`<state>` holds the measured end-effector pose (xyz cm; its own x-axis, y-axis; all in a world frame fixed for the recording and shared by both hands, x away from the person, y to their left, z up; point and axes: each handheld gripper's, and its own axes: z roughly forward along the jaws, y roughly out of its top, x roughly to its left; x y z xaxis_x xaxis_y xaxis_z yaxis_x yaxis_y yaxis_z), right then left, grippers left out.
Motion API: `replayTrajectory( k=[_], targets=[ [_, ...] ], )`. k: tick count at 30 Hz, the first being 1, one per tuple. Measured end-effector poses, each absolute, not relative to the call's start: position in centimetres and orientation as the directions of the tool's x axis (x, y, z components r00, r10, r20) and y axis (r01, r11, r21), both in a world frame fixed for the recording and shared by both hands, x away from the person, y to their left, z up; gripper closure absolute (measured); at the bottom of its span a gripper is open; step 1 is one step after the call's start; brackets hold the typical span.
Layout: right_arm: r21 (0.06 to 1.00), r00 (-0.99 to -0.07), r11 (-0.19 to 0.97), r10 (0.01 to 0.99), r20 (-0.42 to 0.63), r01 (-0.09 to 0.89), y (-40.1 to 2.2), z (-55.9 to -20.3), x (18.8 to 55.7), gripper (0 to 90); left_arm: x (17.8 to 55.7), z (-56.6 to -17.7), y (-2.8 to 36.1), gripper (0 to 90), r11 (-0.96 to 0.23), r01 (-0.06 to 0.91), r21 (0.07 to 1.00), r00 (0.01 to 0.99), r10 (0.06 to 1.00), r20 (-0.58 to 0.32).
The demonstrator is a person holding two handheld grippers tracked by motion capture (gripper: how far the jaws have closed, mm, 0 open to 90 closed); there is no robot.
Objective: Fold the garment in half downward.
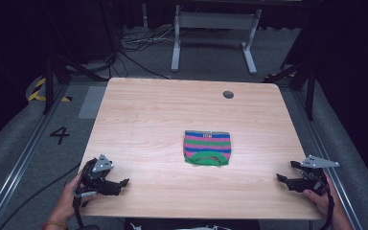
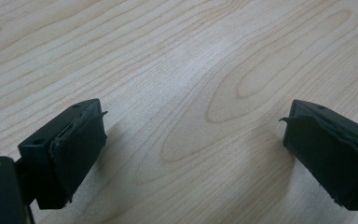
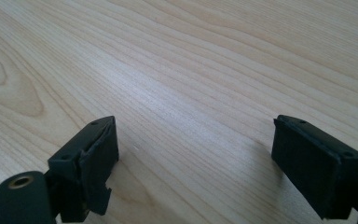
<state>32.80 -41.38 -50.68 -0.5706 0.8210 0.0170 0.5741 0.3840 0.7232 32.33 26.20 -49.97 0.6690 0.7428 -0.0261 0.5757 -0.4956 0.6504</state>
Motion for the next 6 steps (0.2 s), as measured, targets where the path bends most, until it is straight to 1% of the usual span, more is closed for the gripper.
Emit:
replayTrajectory(
  k=[4,6],
  targets=[
    [0.719,-0.567,0.380,0.824,0.023,0.582,-41.42,-50.68,32.87,14.1,32.51,-50.05,25.73,0.3,-0.487,0.593,0.642,0.654,0.756,-0.032],
    [0.719,-0.566,0.380,0.824,0.023,0.582,-41.42,-50.69,32.87,14.1,32.49,-50.04,25.66,0.0,-0.484,0.596,0.641,0.649,0.760,-0.030]
  ],
)
